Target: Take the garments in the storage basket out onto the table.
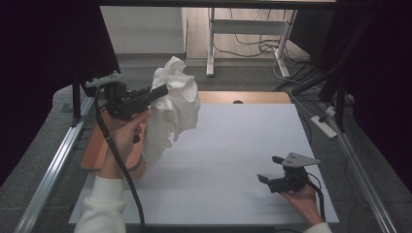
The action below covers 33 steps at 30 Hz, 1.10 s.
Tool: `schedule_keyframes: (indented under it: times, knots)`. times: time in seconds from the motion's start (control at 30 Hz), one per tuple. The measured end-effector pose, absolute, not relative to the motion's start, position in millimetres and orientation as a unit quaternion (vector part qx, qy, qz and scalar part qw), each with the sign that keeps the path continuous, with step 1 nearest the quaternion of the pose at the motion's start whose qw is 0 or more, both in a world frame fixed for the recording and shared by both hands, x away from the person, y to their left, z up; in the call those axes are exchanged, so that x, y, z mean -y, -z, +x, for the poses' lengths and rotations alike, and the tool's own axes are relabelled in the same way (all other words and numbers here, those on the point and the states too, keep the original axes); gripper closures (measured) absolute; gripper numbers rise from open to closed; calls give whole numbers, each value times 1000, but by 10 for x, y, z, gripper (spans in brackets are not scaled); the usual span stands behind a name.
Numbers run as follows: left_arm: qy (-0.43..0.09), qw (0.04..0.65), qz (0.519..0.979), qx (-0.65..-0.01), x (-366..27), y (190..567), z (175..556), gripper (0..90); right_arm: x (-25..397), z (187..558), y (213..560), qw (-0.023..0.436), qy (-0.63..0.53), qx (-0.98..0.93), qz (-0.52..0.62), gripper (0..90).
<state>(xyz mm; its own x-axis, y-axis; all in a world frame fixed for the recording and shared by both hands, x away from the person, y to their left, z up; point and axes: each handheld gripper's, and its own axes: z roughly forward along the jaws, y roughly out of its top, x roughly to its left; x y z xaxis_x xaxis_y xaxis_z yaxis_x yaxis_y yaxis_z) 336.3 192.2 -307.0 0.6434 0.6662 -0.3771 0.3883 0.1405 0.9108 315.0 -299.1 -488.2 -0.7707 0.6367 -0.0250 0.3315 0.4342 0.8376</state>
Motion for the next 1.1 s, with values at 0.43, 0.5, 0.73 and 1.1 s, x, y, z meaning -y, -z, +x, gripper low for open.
schedule_keyframes:
  times: [0.43, 0.5, 0.73, 1.1]
  knots:
    - [-94, 630, 657, -403, -1771, 3188, 3383, 714, 2996, 3149, 4879, 172, -444, -829, 292, 89]
    - [-92, 630, 658, -402, -1761, 3199, 3384, 714, 3000, 3148, 4874, 172, -444, -829, 293, 89]
    - [-75, 636, 662, -390, -1639, 3265, 3299, 714, 3001, 3146, 4871, 173, -445, -828, 294, 89]
    - [-40, 653, 667, -356, -1436, 3285, 3056, 714, 3010, 3130, 4853, 175, -450, -824, 295, 89]
